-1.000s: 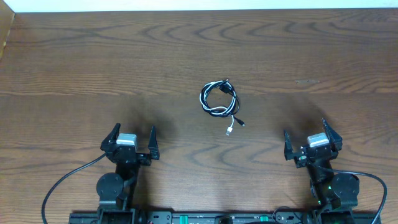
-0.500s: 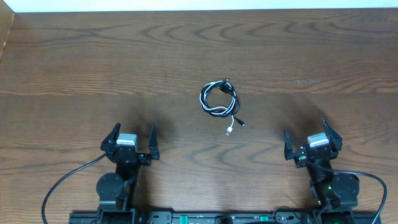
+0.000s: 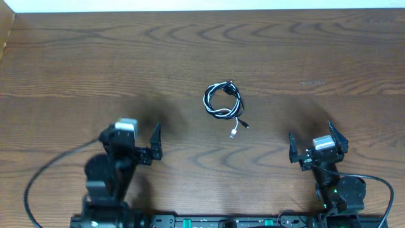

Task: Untangle cables
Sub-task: 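Move the left gripper over the cable bundle and lower onto it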

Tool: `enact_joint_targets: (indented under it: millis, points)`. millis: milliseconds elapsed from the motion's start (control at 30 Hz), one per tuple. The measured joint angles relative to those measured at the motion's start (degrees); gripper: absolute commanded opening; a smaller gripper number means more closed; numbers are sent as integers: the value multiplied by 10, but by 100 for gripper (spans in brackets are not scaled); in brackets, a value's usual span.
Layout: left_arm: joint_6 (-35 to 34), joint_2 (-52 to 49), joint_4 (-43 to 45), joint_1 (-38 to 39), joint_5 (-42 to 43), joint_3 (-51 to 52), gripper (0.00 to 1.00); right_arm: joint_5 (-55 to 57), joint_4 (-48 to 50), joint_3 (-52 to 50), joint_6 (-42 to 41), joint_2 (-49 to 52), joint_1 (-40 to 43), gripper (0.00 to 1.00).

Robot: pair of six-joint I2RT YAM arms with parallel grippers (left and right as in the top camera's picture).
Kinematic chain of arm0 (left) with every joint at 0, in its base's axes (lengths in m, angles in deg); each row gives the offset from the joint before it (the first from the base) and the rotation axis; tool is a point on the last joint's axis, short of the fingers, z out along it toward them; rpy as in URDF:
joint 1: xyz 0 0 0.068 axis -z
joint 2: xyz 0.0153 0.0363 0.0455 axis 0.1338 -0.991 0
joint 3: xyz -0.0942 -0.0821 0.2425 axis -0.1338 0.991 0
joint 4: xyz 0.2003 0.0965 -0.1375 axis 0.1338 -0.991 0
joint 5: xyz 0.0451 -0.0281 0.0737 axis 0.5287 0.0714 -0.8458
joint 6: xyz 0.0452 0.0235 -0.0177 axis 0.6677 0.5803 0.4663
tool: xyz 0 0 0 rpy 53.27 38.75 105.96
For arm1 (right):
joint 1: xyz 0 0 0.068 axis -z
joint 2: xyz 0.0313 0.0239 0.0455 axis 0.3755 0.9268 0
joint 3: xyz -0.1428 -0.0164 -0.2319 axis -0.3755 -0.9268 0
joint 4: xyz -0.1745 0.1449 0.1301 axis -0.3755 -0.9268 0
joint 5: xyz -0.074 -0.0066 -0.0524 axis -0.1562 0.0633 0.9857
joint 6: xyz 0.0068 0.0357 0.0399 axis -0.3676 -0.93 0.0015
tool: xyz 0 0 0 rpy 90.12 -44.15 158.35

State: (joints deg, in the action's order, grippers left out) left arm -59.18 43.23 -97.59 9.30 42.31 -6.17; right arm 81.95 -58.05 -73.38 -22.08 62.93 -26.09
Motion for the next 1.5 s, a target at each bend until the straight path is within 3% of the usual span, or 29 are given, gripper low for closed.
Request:
enact_joint_targets:
  millis: [167,400,733,1233,1500]
  points:
    - [0,-175,-168,0,15,-228,98,0,1,0,0,0,0,99]
    - [0,-309,-251,0,63,-394,98,0,1,0,0,0,0,99]
    - [0,-353,-240,0,180,-405,98,0,1,0,0,0,0,99]
    - [-73,-360,-204,0,199,-405,98,-1,1,0,0,0,0,99]
    - [-133,-438,-152,11,198,-405,98,-2,1,0,0,0,0,99]
